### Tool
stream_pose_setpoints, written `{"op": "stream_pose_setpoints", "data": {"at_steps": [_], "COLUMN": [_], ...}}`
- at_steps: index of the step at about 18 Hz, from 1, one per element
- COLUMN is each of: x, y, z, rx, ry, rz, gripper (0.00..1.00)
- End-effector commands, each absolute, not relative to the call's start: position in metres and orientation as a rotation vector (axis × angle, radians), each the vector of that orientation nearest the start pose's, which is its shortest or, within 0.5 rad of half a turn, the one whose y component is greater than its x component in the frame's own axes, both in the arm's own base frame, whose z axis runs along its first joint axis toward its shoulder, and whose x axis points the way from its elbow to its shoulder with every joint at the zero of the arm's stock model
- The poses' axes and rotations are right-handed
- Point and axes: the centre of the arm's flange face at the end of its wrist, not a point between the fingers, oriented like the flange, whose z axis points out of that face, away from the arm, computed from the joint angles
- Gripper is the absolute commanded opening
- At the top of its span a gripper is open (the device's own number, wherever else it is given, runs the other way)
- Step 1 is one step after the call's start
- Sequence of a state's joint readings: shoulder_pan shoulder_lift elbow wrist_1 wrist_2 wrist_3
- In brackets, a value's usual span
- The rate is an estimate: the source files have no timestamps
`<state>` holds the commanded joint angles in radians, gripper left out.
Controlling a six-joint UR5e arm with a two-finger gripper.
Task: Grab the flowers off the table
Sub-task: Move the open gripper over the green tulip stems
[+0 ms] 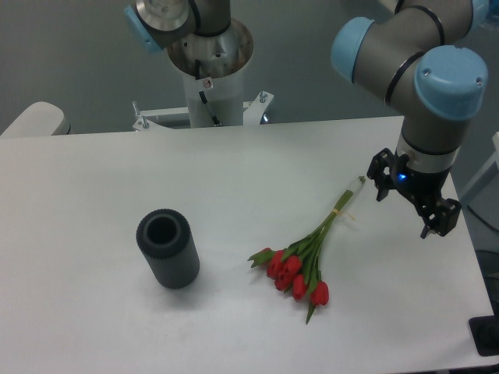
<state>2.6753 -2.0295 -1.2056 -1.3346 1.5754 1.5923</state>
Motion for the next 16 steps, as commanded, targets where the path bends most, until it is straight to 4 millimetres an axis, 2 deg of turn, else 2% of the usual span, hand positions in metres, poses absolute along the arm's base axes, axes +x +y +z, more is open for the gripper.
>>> {"op": "stream_pose_setpoints", "data": {"at_steps": [7, 9, 16], "x": [-0.549, -0.544, -0.525], "y": [0.424, 0.42, 0.412], "z": [0.407, 0.397, 0.344], "rx": [-3.027, -3.035, -3.105], "ry": [0.748, 0.738, 0.432], "rz": [0.167, 0.143, 0.058], "gripper": [1.0, 1.0, 1.0]}}
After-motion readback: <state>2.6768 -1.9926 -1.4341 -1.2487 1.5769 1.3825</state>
